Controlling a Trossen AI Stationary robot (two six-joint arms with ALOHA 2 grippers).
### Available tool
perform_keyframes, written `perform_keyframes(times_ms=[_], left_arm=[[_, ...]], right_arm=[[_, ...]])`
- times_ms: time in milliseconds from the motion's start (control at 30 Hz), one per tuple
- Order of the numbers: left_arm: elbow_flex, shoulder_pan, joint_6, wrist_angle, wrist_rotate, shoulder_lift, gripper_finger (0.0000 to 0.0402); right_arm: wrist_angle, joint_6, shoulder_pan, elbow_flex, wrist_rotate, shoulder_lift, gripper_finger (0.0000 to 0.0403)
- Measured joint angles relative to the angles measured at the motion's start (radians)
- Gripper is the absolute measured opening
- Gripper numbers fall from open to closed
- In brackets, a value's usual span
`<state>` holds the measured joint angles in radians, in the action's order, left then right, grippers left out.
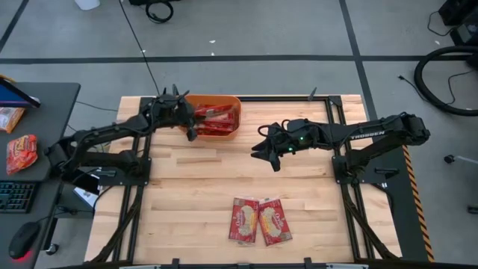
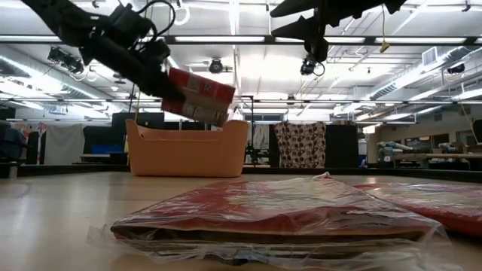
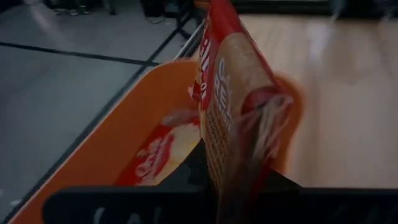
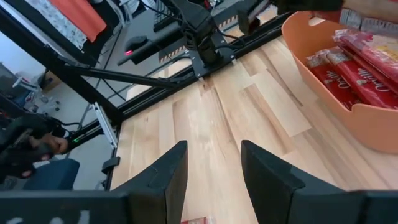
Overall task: Sort popcorn bags into baskets
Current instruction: Put the red popcorn bag into the orange bin
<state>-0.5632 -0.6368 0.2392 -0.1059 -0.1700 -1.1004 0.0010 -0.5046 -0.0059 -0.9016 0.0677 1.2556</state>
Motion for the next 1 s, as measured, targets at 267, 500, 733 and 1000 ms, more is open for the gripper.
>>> perform_keyframes(times_ms=[267,500,733,1000], left_arm=[[0.049,0.001,0.117,-0.036,0.179,-0.066,0.0067],[0.045,0.009,0.056,-0.029,0.185,-0.076,0.0156],[-0.036,0.012,-0.053,0.117,0.265,-0.045,0.0197],[-0.208,0.012,-0.072,0.459,0.394,-0.034,0.019]], right_arm=[[-0.002,0.001,0.0,0.0,0.0,0.0,0.0154],[-0.002,-0.001,-0.002,0.0,0.0,0.0,0.0154],[0.005,-0.001,-0.002,0.0,0.0,0.0,0.0154],[0.012,-0.001,-0.003,0.0,0.0,0.001,0.0154]])
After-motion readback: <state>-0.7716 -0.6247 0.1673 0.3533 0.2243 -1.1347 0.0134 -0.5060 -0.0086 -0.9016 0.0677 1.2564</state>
